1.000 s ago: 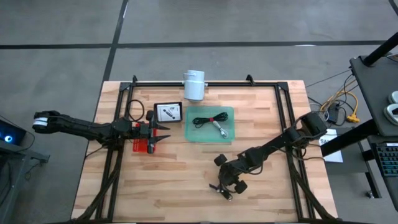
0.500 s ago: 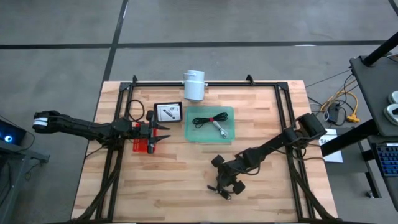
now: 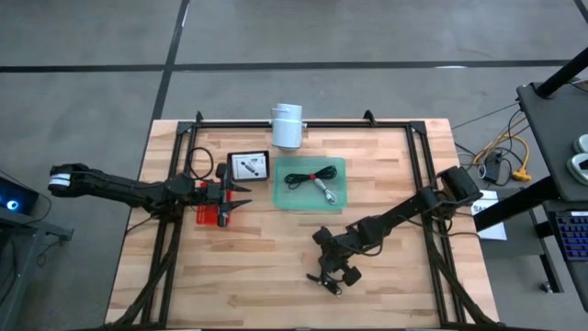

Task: Pick and place items into bin
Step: Put the top black charger cable into the green bin

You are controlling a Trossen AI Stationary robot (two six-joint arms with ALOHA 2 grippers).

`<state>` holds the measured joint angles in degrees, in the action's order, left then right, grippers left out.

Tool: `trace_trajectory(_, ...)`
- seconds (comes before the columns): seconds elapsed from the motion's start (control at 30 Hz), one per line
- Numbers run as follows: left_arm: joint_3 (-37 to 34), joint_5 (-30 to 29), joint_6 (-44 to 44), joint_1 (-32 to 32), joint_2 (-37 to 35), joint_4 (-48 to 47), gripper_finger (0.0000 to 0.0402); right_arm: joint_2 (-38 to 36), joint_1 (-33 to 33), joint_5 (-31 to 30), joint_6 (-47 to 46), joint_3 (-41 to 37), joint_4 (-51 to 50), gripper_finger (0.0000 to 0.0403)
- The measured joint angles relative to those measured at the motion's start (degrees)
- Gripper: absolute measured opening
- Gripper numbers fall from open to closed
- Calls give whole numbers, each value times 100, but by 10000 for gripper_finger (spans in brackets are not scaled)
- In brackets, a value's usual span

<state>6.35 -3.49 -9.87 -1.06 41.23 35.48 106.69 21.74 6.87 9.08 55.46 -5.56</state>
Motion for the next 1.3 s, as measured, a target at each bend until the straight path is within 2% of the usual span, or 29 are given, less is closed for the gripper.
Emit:
trace_trajectory(0.27, 0, 0, 0, 2, 0, 2, 115, -58, -9, -108, 30, 261, -103, 8)
trace_trajectory(0.57, 0, -1, 0, 2, 0, 1, 115, -90, -7, -389, 37, 862, -1264, 8)
trace_trajectory(0.77, 0, -2, 0, 2, 0, 2, 115, -83, -4, -385, 335, 980, -1208, 15)
trace_trajectory(0.9, 0, -2, 7, 0, 1, 2, 115, 6, 0, -393, 491, 977, -1200, 44)
trace_trajectory(1.0, 0, -2, 9, 2, 2, 0, 115, 105, -22, -525, 196, 979, -1051, 77)
trace_trajectory(1.13, 0, -1, 15, 2, 0, 4, 115, 197, -33, -525, 492, 975, -1061, 126)
trace_trajectory(1.3, 0, 0, 45, 1, 2, 2, 115, 190, -11, 274, 997, 979, -1138, 167)
